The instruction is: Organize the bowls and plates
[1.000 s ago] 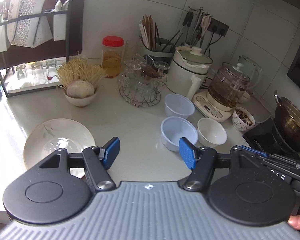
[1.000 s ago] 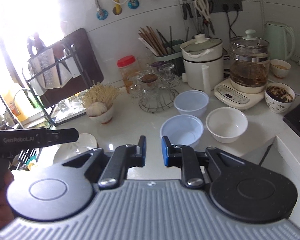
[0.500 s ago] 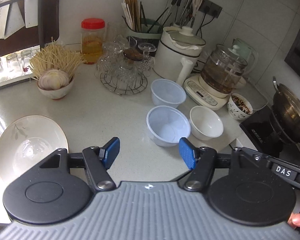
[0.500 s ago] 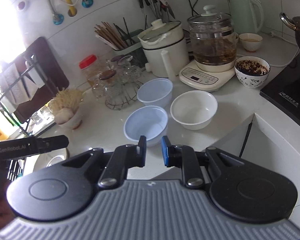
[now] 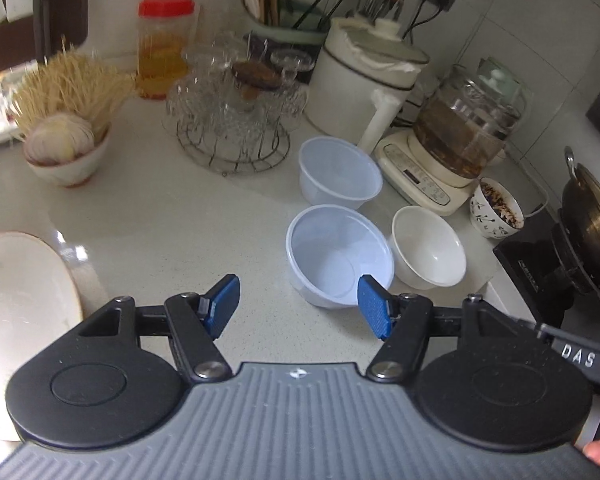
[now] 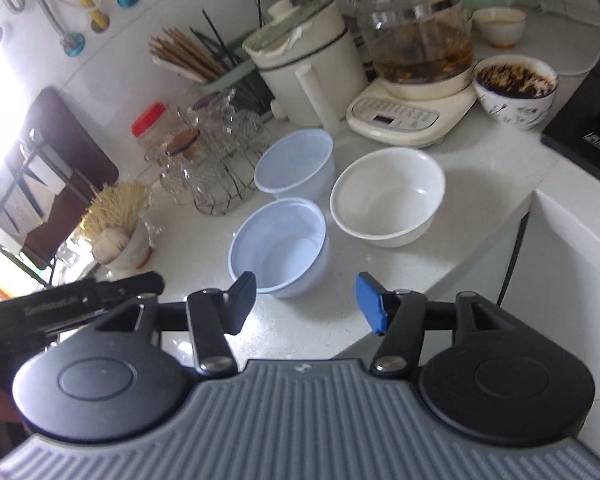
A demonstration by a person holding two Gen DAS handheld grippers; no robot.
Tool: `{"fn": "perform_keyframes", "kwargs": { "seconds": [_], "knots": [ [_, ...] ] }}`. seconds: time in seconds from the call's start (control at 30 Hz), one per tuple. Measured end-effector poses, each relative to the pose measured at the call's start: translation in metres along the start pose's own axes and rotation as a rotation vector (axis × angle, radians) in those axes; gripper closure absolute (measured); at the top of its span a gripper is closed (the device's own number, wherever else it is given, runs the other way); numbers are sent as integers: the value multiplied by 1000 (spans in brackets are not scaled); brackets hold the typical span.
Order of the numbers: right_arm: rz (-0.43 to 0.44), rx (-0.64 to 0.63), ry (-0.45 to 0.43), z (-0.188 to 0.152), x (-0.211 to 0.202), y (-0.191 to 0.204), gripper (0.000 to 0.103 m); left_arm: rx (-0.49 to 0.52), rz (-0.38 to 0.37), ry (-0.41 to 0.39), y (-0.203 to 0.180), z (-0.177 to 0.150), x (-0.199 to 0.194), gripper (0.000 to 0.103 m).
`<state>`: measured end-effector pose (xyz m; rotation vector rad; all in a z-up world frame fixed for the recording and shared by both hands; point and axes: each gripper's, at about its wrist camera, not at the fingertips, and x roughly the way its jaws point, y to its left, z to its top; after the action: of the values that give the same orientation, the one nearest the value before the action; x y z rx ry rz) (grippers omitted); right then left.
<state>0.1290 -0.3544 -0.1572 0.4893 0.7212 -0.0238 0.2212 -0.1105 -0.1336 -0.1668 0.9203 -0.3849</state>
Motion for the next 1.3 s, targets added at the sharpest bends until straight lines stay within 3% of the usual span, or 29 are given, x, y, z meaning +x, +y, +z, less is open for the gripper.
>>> {"fn": "perform_keyframes", "kwargs": {
  "seconds": [0.23,0.4,0.53,1.03,1.3],
  "knots": [
    [12,40,47,6,37,-4,46,-5,-10,58,7,11,37,33],
    [19,88,80,10,65,-6,58,-6,-12,87,17,19,63,41],
    [6,98,128,10,85,-4,73,-84,-57,114,27,22,81,54],
    [-17,114,163,14,111,0,83,-125,-102,154,29,23,111,90],
    [-29,54,143,16,106,10,85,-85,-74,132,23,23,100,90]
  ]
}}
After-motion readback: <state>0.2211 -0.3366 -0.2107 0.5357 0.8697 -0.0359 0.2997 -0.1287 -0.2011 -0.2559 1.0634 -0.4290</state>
